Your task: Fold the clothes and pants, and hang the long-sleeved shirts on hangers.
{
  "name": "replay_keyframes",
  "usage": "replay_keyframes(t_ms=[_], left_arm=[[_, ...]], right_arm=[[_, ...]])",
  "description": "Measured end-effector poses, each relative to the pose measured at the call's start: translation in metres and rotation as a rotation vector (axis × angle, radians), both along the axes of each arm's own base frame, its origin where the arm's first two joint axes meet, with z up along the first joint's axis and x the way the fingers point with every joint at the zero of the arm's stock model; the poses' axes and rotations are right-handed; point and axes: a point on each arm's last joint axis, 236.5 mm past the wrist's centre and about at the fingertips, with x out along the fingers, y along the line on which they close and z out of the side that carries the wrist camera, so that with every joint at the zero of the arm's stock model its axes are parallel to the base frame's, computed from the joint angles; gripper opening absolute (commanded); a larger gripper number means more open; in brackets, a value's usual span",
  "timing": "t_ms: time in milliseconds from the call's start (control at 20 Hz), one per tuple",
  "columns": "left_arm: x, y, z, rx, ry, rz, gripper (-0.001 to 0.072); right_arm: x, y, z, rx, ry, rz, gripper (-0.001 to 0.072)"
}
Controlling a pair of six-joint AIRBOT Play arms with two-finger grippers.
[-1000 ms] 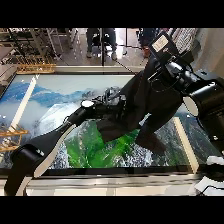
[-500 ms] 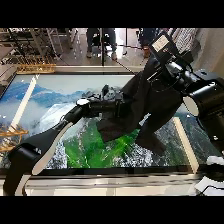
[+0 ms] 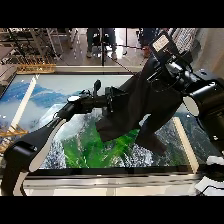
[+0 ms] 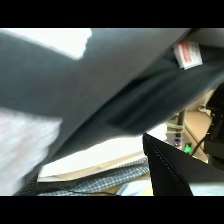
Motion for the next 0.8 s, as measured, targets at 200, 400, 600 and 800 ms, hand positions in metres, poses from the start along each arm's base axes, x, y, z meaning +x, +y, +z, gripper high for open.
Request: replay_keyframes(t_ms=[200,400,600,800], left_arm=[[-0.021,-0.021,0.017,-0.026,-0.033,-0.05,0.0699],[-0.057,-0.036,0.024,-0.041,-0.068,-0.161,0.06],[-0.075,-0.05,0.014,-0.013,-0.064,-0.211,0.06],[-0.054,-0.065,-0.007,0.044,0.026,-0.127,0.056]], right_arm=[[-0.005,0.017,0.0,-0.063,-0.009,0.053,0.0024],[-0.007,0.025,0.001,-0.114,-0.023,0.078,0.0023],[-0.007,0.028,0.009,-0.128,-0.058,0.089,0.0023],[-0.006,0.033,0.017,-0.11,-0.092,0.101,0.0023]])
